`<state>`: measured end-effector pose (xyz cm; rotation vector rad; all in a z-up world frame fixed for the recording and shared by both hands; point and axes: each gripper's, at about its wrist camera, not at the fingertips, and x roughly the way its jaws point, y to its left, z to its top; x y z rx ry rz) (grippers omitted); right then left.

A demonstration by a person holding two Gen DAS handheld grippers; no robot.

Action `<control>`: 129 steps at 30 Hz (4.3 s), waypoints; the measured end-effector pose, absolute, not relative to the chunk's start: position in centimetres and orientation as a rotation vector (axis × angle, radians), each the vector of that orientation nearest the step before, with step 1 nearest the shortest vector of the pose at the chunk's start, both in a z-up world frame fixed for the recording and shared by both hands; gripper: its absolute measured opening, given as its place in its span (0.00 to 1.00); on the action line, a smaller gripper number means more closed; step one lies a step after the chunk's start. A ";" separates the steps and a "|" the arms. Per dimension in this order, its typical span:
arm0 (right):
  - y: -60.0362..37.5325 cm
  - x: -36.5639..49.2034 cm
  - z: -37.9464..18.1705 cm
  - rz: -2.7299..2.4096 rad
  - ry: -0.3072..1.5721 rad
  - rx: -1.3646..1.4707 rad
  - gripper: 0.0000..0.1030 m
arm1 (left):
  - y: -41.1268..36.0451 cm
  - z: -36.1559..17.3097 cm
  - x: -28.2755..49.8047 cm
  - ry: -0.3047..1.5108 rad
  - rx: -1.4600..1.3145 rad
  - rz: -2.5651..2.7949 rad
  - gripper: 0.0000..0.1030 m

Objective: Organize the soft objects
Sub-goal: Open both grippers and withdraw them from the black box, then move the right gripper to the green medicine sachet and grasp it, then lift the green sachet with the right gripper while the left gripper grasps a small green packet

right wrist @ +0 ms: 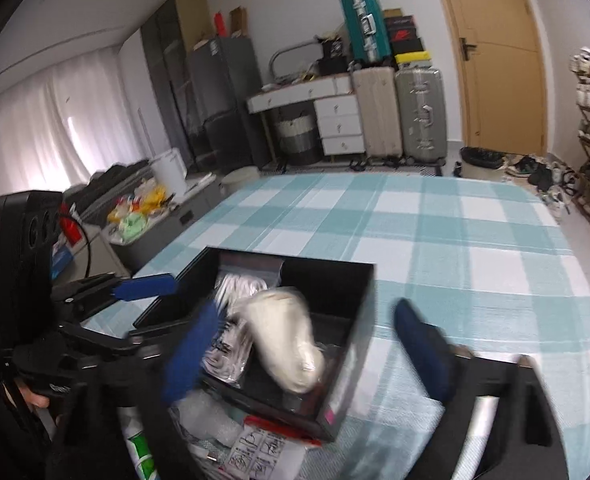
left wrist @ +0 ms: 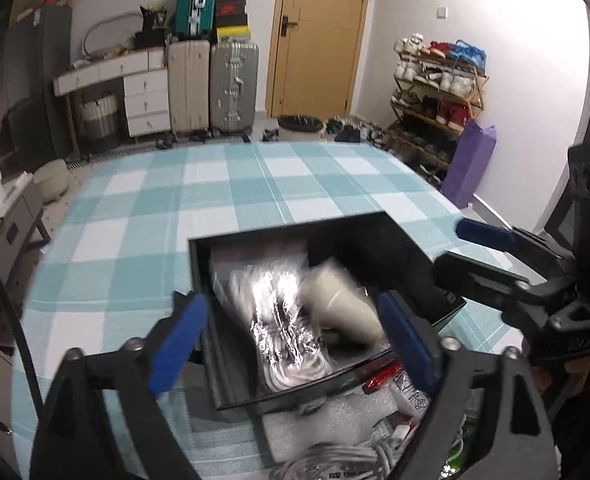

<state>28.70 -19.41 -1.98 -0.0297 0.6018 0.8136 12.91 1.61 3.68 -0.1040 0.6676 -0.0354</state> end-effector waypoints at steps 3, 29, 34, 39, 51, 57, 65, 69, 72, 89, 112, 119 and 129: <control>-20.5 28.2 -1.8 0.800 0.618 -0.031 0.99 | 1.8 4.4 11.7 0.622 -0.087 -0.014 1.00; -23.8 19.4 -3.9 0.738 0.675 -0.173 0.99 | 2.1 3.1 5.0 0.615 -0.061 0.022 1.00; -23.8 18.6 -4.3 0.737 0.687 -0.188 0.99 | 1.9 2.6 4.0 0.621 -0.040 0.025 1.00; -24.0 17.8 -5.1 0.731 0.703 -0.211 0.99 | 1.9 1.8 3.1 0.633 -0.035 0.030 1.00; -24.8 16.9 -7.1 0.737 0.759 -0.231 0.99 | 1.2 0.8 2.3 0.614 -0.007 0.008 1.00; -24.3 16.2 -8.1 0.742 0.783 -0.297 0.99 | 1.0 0.1 2.2 0.648 0.001 -0.023 1.00; -24.2 15.4 -8.7 0.782 0.799 -0.324 0.99 | 1.0 -0.4 2.3 0.675 -0.004 -0.038 1.00; -23.9 15.2 -9.0 0.803 0.815 -0.334 0.99 | 1.0 -0.6 2.3 0.680 -0.002 -0.042 1.00; -23.6 15.1 -9.4 0.822 0.826 -0.341 0.99 | 1.1 -0.6 2.3 0.679 0.002 -0.045 1.00; -22.4 16.0 -10.1 0.826 0.831 -0.356 0.99 | 1.0 -0.8 2.4 0.685 0.001 -0.050 1.00; -22.9 14.9 -9.7 0.874 0.767 -0.353 0.50 | 0.6 -0.8 2.4 0.692 0.002 -0.056 1.00; -23.9 14.2 -9.0 0.877 0.748 -0.330 0.49 | 0.6 -0.9 2.5 0.728 0.014 -0.055 1.00; -25.8 14.3 -8.3 0.827 0.727 -0.301 0.49 | -0.4 -2.0 3.7 0.833 0.032 -0.092 1.00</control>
